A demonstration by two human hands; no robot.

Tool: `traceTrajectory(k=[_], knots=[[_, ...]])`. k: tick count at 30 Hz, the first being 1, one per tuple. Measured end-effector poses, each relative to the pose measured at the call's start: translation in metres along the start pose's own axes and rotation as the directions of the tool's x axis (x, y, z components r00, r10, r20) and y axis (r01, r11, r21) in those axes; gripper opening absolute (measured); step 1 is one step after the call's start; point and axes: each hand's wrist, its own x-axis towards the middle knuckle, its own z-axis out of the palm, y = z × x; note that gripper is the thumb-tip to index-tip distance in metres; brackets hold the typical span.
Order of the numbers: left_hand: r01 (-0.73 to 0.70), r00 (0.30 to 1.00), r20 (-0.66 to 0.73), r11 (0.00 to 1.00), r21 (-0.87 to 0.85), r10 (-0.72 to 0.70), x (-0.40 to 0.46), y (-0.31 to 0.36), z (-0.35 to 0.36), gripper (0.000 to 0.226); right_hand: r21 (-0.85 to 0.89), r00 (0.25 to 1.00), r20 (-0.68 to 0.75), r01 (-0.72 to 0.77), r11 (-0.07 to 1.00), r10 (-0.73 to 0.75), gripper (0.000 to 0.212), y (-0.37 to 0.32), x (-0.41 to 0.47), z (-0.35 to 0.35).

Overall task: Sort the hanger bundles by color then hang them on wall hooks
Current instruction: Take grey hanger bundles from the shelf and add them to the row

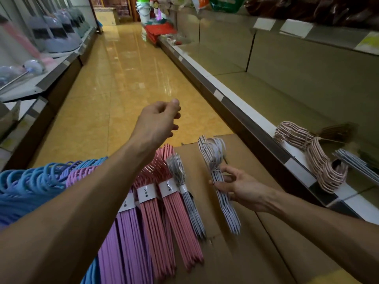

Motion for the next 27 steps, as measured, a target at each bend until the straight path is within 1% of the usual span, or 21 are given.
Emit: traceTrajectory(k=[2,5,12,14,17,21,27], knots=[[-0.007,1.0,0.004,1.0,0.012,0.007,-0.001,-0.004,-0.001,0.034,-0.07,1.0,-0.029,-0.009,0.998,0.007,0.038,0.006,0.012,0.005],[0.003,1.0,-0.013,1.0,0.009,-0.003,0.0,-0.01,-0.004,0.031,-0.162,0.997,-0.071,-0.023,0.987,0.011,0.036,0.013,0.03,0.014],[0.044,0.998,-0.045,0.999,-0.003,-0.045,0.002,-0.024,-0.01,0.03,-0.273,0.988,-0.144,-0.091,0.958,0.053,0.055,0.024,0.056,0.036],[0.05,0.998,-0.045,0.999,-0.001,-0.05,0.002,-0.028,-0.011,0.03,-0.278,0.988,-0.141,-0.1,0.956,0.062,0.052,0.025,0.058,0.041],[0.054,0.998,-0.042,0.999,0.001,-0.054,0.003,-0.032,-0.01,0.029,-0.267,0.99,-0.125,-0.092,0.959,0.06,0.04,0.027,0.06,0.047],[0.062,0.997,-0.037,0.998,0.003,-0.062,0.004,-0.036,-0.008,0.028,-0.301,0.99,-0.134,-0.092,0.949,0.054,0.043,0.03,0.065,0.051],[0.067,0.997,-0.035,0.998,0.0,-0.067,0.005,-0.037,-0.002,0.03,-0.321,0.994,-0.101,-0.078,0.944,0.048,0.036,0.029,0.065,0.05]])
